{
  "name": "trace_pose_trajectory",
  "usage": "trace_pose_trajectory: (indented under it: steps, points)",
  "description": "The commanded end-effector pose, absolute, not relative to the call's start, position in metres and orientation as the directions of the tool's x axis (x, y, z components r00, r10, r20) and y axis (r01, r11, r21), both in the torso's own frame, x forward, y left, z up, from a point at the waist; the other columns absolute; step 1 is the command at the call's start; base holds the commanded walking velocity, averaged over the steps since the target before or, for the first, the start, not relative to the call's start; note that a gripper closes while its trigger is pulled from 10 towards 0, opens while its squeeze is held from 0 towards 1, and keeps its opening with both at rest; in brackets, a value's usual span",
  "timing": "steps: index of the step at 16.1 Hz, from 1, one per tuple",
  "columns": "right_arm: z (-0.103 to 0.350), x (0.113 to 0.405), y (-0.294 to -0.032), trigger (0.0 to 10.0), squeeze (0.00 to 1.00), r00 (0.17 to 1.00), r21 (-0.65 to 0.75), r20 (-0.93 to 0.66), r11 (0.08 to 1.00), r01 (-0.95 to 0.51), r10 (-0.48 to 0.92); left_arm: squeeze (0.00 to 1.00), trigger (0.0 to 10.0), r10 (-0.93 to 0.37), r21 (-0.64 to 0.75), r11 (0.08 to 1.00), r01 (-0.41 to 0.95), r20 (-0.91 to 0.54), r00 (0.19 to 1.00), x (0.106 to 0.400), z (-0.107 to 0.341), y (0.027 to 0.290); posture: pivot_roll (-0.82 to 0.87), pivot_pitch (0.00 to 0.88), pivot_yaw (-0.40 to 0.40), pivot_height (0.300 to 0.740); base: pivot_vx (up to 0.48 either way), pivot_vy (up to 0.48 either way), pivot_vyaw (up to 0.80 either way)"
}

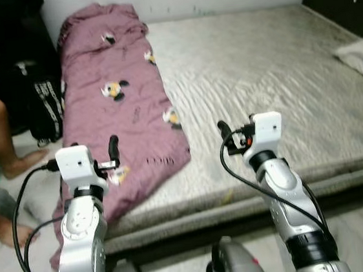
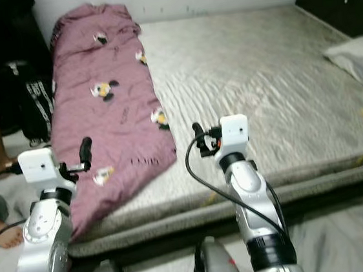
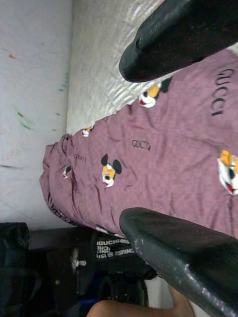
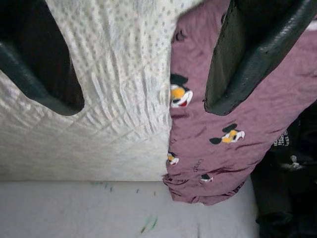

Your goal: Clean up the room

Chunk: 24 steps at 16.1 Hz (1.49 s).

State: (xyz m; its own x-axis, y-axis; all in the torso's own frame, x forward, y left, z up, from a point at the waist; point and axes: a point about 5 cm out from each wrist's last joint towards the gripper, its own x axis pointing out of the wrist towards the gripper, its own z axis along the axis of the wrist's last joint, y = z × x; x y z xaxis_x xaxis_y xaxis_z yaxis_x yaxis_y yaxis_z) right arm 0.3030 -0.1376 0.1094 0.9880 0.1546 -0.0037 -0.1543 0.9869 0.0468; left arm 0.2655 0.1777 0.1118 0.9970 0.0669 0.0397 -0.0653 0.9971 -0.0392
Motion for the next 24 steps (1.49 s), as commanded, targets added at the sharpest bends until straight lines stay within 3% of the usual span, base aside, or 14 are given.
trace_pose_trajectory:
  steps: [1, 3, 9, 16, 20, 24]
  points:
    - [0.1163, 0.3044, -0.1376, 10.0, 0.0, 0.987, 0.046, 0.019, 0.986, -0.161, 0.16, 0.0, 10.0, 0.07, -0.027, 0.997, -0.069, 0.046, 0.996, 0.2669, 0.1149, 0.1783, -0.04, 0.054, -0.029, 0.646, 0.0, 0.0, 0.0]
    - [0.118, 0.3044, -0.1362, 10.0, 0.0, 0.985, 0.043, 0.019, 0.984, -0.17, 0.169, 0.0, 10.0, 0.071, -0.027, 0.997, -0.07, 0.049, 0.996, 0.2685, 0.1162, 0.1785, -0.05, 0.062, -0.023, 0.646, 0.0, 0.0, 0.0]
    - [0.1208, 0.3048, -0.1334, 10.0, 0.0, 0.98, 0.034, 0.017, 0.98, -0.197, 0.197, 0.0, 10.0, 0.064, -0.029, 0.998, -0.062, 0.048, 0.997, 0.271, 0.1172, 0.1763, -0.06, 0.072, -0.036, 0.571, 0.0, 0.0, 0.0]
    - [0.1216, 0.305, -0.1336, 10.0, 0.0, 0.978, 0.013, 0.009, 0.978, -0.207, 0.207, 0.0, 10.0, 0.021, -0.071, 0.997, -0.017, 0.053, 0.998, 0.2686, 0.118, 0.174, -0.06, 0.076, -0.037, 0.571, 0.0, 0.0, 0.0]
    - [0.1214, 0.3049, -0.1327, 10.0, 0.0, 0.977, 0.006, 0.004, 0.977, -0.212, 0.212, 0.0, 10.0, 0.014, -0.078, 0.997, -0.01, 0.055, 0.998, 0.268, 0.1183, 0.1743, -0.06, 0.076, -0.037, 0.571, 0.0, 0.0, 0.65]
    - [0.1207, 0.3051, -0.1334, 10.0, 0.0, 0.977, 0.011, -0.003, 0.977, -0.211, 0.211, 0.0, 10.0, 0.011, -0.083, 0.997, -0.007, 0.052, 0.999, 0.2667, 0.1176, 0.1745, -0.06, 0.081, -0.041, 0.571, 0.121, 0.0, 0.0]
